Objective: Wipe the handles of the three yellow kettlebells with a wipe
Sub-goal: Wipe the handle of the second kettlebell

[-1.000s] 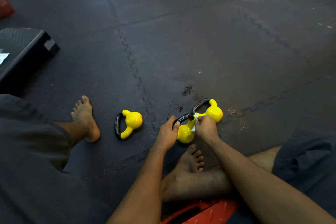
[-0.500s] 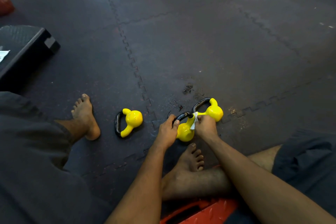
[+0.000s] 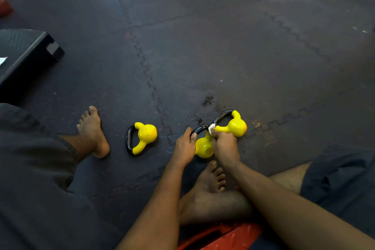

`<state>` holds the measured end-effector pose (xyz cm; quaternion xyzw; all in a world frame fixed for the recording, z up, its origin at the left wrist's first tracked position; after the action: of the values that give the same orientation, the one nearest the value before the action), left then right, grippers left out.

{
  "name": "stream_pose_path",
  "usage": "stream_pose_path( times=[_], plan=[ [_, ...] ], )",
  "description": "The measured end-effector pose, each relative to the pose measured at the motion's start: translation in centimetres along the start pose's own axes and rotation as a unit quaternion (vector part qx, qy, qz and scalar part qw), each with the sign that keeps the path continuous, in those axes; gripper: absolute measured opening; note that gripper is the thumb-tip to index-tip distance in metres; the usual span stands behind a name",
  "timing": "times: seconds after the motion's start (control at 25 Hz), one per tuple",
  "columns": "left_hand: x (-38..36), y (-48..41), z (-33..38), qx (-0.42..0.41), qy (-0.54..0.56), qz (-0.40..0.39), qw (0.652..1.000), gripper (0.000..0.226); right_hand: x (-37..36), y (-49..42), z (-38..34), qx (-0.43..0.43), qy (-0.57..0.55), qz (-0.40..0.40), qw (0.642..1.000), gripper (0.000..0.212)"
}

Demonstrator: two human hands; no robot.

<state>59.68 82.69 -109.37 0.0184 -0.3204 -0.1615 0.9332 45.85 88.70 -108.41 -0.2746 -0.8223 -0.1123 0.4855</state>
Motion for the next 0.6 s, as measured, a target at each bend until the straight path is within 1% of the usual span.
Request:
stream_pose_path(
  times=[0.12,0.2,0.24,0.32,0.4,0.48,0.6],
  plan=[
    [0.0,-0.2,0.1,0.023,0.007,0.003,1.0,0.019,-0.6,1.0,-1.4,0.077,0.116,-0.059,0.988,0.036],
    [0.0,-0.3,0.1,0.033,0.01,0.004,0.999,0.019,-0.4,1.5,-2.3,0.106,0.146,-0.066,0.981,0.03],
    [0.0,-0.3,0.1,0.034,0.011,0.002,0.999,0.019,0.0,1.3,-2.6,0.102,0.14,-0.045,0.984,0.029],
    [0.0,-0.2,0.3,0.028,0.01,-0.003,1.0,0.019,0.9,0.8,-2.6,0.092,0.079,0.041,0.992,0.026],
    [0.1,-0.2,0.5,0.023,0.005,-0.007,1.0,0.019,1.1,0.5,-2.4,0.113,0.023,0.109,0.987,0.023],
    [-0.1,-0.3,0.7,0.019,0.006,-0.007,1.0,0.019,0.6,0.8,-2.4,0.145,0.054,0.106,0.982,0.026],
    [0.1,-0.4,0.4,0.033,0.014,-0.006,0.999,0.018,-0.7,1.0,-2.5,0.184,0.119,0.059,0.974,0.024]
  ],
)
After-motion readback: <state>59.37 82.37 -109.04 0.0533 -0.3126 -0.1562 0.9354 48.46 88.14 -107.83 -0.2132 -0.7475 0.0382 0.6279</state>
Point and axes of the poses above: each hand's wrist, its own y-axis away from the middle knuckle, its own x-axis out of the back of the hand, z = x × y, the point moved 4 cm from there along -y, towards the middle knuckle, and after that the axes turned 9 degrees about z, right-handed, at the moved point
